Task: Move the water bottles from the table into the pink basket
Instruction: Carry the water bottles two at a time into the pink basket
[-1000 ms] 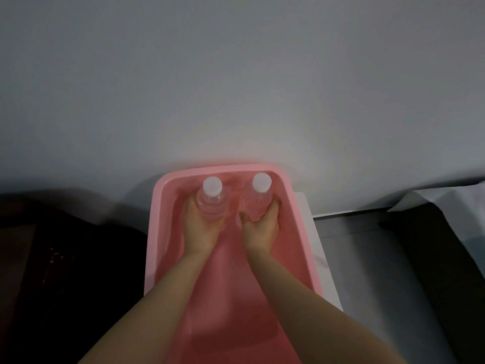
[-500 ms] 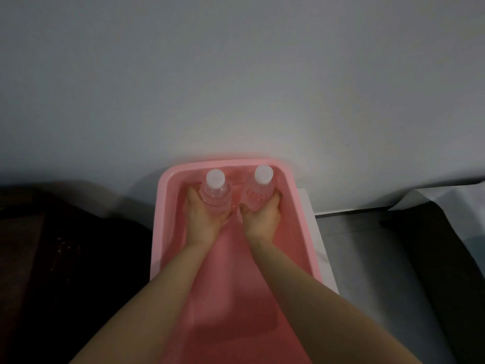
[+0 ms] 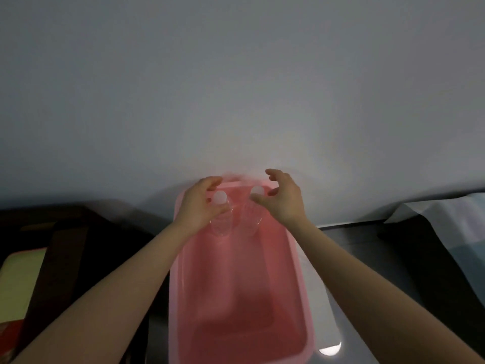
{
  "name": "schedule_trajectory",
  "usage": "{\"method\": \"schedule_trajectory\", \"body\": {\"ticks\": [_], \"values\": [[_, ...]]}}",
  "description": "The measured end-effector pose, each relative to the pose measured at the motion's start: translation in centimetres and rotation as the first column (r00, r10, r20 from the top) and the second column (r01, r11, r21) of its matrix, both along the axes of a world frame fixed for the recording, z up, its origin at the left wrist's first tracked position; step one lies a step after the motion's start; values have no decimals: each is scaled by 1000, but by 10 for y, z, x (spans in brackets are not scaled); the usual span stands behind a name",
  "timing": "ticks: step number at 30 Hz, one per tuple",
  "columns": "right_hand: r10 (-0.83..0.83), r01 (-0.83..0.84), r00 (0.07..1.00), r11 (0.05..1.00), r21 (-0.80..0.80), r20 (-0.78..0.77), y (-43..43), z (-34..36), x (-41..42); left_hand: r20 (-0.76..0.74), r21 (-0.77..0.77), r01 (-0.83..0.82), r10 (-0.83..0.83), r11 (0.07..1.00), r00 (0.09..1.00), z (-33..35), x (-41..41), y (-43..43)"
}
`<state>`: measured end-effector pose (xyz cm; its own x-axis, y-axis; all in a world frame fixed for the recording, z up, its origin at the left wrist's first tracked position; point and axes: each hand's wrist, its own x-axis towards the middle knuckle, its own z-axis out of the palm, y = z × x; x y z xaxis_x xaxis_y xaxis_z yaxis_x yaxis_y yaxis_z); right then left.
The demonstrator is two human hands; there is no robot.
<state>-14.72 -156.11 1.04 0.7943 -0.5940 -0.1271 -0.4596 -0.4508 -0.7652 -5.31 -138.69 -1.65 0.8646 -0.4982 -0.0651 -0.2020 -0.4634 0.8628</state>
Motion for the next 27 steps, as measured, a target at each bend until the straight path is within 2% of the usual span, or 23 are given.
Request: {"method": "schedule_trajectory", "body": {"ticks": [4, 9, 13, 17, 23, 27], "values": [[157, -175, 975, 980, -100, -159, -2, -14, 12, 8, 84, 1, -2, 996, 1000, -7, 3, -6], [232, -244, 968, 957, -159, -90, -10, -23, 14, -23, -29, -92, 92, 995, 996, -12, 1, -11], [224, -221, 975, 964, -145, 3, -23, -28, 4, -89, -132, -117, 105, 984, 990, -14, -5, -19], [133, -132, 989, 991, -14, 58, -31, -33, 1, -116, -177, -100, 81, 979, 990, -16, -11, -24], [106, -110, 991, 993, 48, 77, -32, -35, -1, -80, -135, -41, 31, 990, 996, -9, -8, -22], [154, -154, 984, 988, -8, 93, -29, -32, 1, -60, -85, -25, 20, 996, 998, -8, -6, -22]]}}
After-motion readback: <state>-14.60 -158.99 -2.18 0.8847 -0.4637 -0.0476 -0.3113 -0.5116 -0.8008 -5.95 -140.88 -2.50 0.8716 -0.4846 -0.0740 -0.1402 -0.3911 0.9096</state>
